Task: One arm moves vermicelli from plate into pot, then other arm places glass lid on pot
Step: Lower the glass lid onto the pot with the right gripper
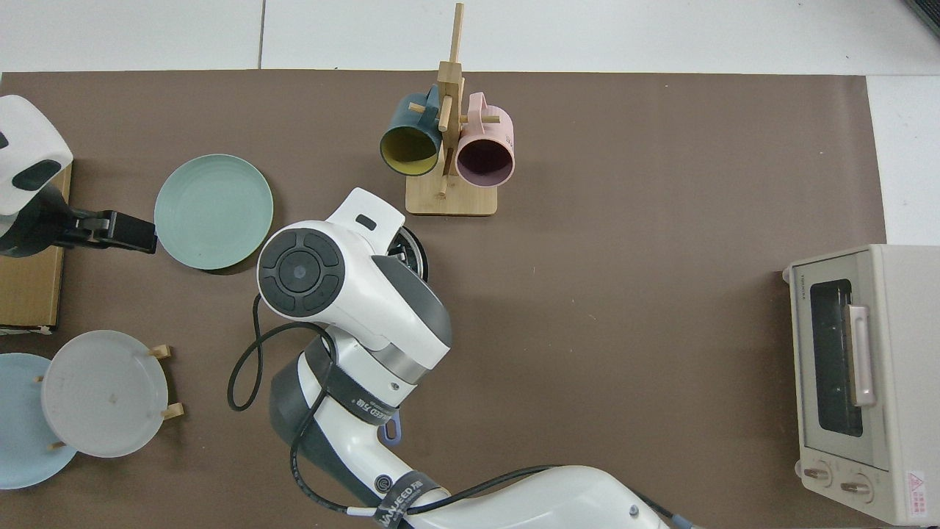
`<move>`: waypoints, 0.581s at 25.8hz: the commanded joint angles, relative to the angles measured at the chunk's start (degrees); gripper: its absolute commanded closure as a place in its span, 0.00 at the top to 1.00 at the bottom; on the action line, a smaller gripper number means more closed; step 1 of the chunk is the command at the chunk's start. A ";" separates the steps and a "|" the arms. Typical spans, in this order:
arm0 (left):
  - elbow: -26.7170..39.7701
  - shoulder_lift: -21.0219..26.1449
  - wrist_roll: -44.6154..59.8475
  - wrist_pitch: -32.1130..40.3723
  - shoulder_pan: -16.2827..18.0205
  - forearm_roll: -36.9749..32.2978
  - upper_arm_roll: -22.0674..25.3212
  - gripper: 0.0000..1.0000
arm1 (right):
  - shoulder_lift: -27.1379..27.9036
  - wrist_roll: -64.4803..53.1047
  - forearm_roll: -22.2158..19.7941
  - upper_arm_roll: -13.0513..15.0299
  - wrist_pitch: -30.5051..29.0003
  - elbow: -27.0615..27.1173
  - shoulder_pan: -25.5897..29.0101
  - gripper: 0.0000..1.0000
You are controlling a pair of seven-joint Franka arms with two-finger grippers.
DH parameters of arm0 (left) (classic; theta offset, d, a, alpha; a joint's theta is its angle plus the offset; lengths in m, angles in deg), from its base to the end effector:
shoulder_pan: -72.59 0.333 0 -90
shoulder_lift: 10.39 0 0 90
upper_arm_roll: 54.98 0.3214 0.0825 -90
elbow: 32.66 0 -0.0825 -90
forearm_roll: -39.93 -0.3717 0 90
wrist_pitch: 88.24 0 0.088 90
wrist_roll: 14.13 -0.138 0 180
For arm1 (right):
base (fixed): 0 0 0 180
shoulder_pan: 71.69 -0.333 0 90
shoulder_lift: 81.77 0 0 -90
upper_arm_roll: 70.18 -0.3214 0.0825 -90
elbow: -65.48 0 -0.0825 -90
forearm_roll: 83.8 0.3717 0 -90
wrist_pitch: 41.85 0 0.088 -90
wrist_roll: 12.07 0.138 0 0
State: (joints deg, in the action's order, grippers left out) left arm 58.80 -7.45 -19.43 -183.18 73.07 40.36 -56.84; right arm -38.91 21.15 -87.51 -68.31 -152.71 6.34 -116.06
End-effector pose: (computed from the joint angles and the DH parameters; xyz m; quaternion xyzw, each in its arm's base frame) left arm 0.5649 -0.0142 0.5663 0.9983 -0.0579 0.0049 0.0044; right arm 0.5651 0.5202 0.3936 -0.9916 -0.0949 -0.0868 0.0145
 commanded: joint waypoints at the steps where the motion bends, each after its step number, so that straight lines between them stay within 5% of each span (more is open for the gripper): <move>1: 1.62 -1.45 -0.14 -0.95 0.14 0.98 0.27 1.00 | -0.85 -1.41 -0.59 -0.20 -1.46 -1.32 -0.01 0.00; 15: 1.62 -1.45 -0.06 -0.95 0.14 0.98 0.28 1.00 | -1.20 -4.31 -0.86 -0.03 -3.31 -4.22 -0.01 0.00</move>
State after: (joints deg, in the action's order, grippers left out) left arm 58.80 -7.45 -19.43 -183.18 73.08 40.36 -56.77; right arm -38.93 18.26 -87.64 -68.10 -154.79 3.92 -116.27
